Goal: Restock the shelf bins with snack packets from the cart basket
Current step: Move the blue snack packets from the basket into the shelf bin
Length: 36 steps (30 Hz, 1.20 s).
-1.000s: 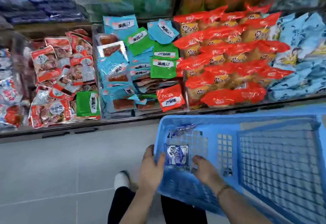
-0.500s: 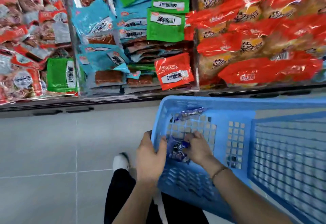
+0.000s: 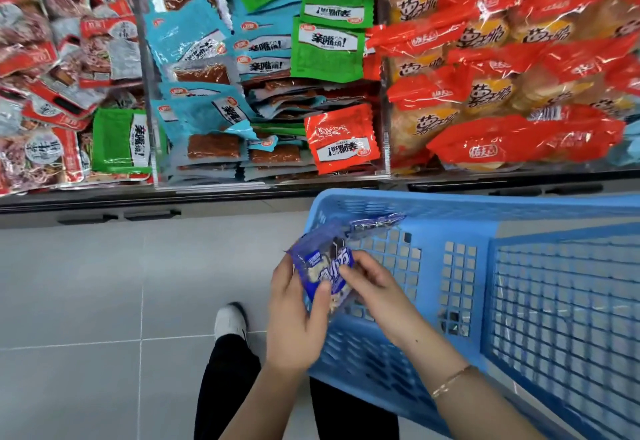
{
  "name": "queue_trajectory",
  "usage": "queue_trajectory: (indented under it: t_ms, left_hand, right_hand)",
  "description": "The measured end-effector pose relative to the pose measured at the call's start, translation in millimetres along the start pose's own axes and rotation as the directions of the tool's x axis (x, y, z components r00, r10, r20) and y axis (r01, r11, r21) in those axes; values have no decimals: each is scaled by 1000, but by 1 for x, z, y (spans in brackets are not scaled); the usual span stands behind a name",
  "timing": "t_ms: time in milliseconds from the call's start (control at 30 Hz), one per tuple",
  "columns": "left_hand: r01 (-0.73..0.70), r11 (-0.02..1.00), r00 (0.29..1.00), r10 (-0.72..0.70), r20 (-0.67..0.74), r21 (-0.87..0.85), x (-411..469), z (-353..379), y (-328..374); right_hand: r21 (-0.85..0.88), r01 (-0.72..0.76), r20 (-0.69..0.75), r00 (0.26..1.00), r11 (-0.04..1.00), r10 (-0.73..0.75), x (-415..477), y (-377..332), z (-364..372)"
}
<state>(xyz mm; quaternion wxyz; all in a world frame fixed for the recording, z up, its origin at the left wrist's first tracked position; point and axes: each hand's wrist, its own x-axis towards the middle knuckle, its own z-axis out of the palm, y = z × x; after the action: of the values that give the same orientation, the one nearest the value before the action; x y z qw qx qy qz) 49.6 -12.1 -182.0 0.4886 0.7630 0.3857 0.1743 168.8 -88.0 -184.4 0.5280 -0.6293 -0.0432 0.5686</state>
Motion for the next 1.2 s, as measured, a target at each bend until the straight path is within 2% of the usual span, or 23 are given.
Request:
queue_trajectory:
  t_ms: [100, 167, 233, 300, 333, 367, 500, 633, 700, 833, 1000, 1200]
  left_hand:
    - [83, 995, 996, -85, -26, -61, -2, 2, 1]
    - [158, 977, 985, -165, -46, -141, -4, 2, 4]
    - [219, 954, 967, -240, -84, -206, -4, 2, 7]
    - [237, 949, 959, -263, -106, -209, -4, 2, 7]
    - [239, 948, 959, -265, -104, -210, -4, 2, 7]
    - [245, 946, 958, -270, -100, -212, -4, 2, 6]
    - [259, 942, 950, -288, -118, -213, -4, 3, 2]
    - [231, 952, 959, -257, -119, -201, -3, 2, 3]
    - [218, 957, 962, -244, -124, -190, -1, 2, 4]
    - [228, 957, 955, -256, -150, -180, 0, 2, 3]
    - [293, 907, 923, -352, -159, -302, -1, -7, 21]
    - [367, 830, 855, -479, -198, -421, -28, -63, 47]
  right_hand:
    - [-89, 48, 18, 999, 995, -46, 10, -2, 0]
    - [-140, 74, -45, 996, 987, -81, 17, 2, -7]
    - [-101, 28, -280, 958, 995, -55, 25, 12, -22]
    - [-39, -42, -536, 844, 998, 14, 37, 22, -39]
    - [-39, -84, -598, 801, 996, 45, 45, 27, -49]
    - [-62, -126, -609, 791, 990, 63, 53, 29, -56]
    - [-271, -188, -482, 875, 944, 36, 91, 38, -67]
    - [-347, -181, -551, 833, 920, -44, 105, 40, -62]
    - [-359, -158, -527, 848, 920, -60, 96, 41, -64]
    - [-163, -157, -384, 920, 974, 84, 58, 42, -63]
    - [-68, -219, -432, 886, 973, 169, -15, 23, -57]
    - [141, -153, -441, 875, 978, 200, -99, -19, -40]
